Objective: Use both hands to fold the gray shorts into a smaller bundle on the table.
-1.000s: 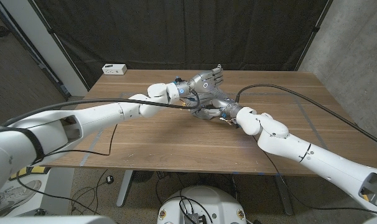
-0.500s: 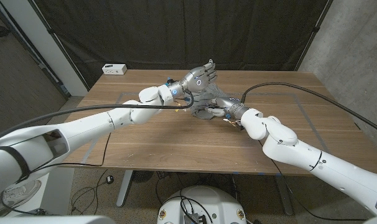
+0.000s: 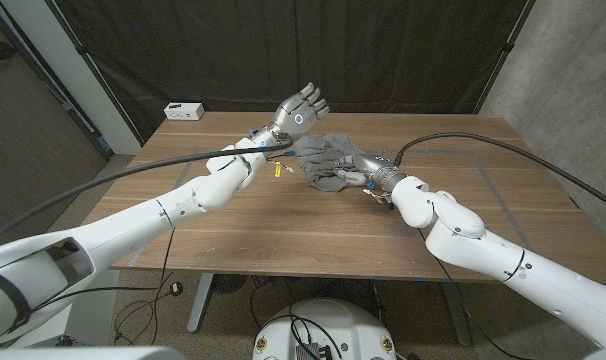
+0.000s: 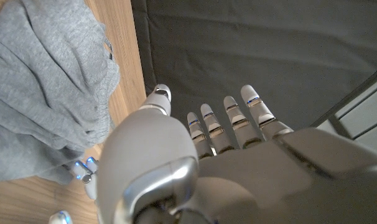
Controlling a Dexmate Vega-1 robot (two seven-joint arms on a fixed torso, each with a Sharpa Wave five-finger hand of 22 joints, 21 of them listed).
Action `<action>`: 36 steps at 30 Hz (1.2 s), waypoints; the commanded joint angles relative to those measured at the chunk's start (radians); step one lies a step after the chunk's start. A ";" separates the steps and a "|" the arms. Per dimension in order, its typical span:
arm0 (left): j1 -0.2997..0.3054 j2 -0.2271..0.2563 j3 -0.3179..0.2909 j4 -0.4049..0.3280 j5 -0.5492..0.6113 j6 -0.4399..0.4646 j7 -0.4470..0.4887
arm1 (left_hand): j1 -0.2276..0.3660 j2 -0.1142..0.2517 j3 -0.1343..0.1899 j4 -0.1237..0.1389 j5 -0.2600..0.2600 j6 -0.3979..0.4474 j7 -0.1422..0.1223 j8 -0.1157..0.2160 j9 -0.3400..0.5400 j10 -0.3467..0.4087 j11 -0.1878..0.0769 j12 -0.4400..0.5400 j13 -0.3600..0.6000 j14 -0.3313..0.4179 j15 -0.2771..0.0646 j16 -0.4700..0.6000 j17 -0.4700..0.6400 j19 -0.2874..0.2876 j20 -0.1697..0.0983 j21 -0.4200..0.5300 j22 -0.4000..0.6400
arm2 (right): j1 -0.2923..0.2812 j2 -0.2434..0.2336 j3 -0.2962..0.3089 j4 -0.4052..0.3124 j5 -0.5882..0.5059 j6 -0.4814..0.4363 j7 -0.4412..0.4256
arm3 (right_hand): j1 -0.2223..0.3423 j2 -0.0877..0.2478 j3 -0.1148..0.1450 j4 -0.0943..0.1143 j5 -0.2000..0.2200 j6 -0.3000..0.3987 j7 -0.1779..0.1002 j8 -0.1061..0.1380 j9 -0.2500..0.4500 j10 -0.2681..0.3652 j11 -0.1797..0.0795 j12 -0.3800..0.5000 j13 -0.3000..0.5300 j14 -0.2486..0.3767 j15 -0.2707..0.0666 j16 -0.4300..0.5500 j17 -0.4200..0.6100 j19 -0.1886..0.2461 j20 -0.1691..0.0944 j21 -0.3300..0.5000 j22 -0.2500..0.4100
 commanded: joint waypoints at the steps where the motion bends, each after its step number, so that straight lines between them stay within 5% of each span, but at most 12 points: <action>1: 0.131 -0.009 -0.152 -0.059 -0.248 0.041 0.000 | -0.013 0.001 -0.003 0.000 -0.003 0.011 0.004 0.007 0.003 0.015 0.002 0.007 0.001 0.009 -0.128 0.009 0.002 0.008 0.003 -0.002 0.002 | -0.041 0.016 0.077 0.028 0.137 0.076 -0.101 | -0.002 0.001 0.011 -0.003 -0.001 0.011 0.000 0.004 0.000 0.011 -0.002 0.001 0.002 0.009 -0.006 0.004 0.003 0.011 0.000 -0.004 0.001; 18: 0.264 -0.042 -0.307 -0.101 -0.667 0.045 0.127 | -0.027 0.010 0.002 0.000 -0.001 0.032 0.049 0.010 0.002 0.034 0.029 0.014 -0.004 0.024 -0.114 0.013 0.000 0.009 0.014 -0.004 0.002 | -0.104 0.058 0.218 0.157 0.475 0.379 -0.210 | 0.002 0.006 0.015 -0.016 -0.003 0.011 0.010 0.002 0.000 0.011 0.011 0.000 0.002 0.004 0.003 0.006 0.006 0.011 0.003 -0.013 0.001; 36: 0.412 -0.056 -0.504 -0.146 -1.222 -0.112 0.195 | -0.058 0.045 0.024 0.015 0.006 0.019 0.129 0.002 0.002 0.014 0.108 0.007 -0.009 0.006 -0.047 0.009 0.004 -0.010 0.059 -0.013 0.006 | -0.140 0.089 0.259 0.216 0.658 0.515 -0.250 | 0.005 0.007 0.017 -0.027 -0.007 0.009 0.023 0.001 0.000 0.010 0.026 -0.002 0.002 0.001 0.023 0.009 0.009 0.011 0.007 -0.021 0.002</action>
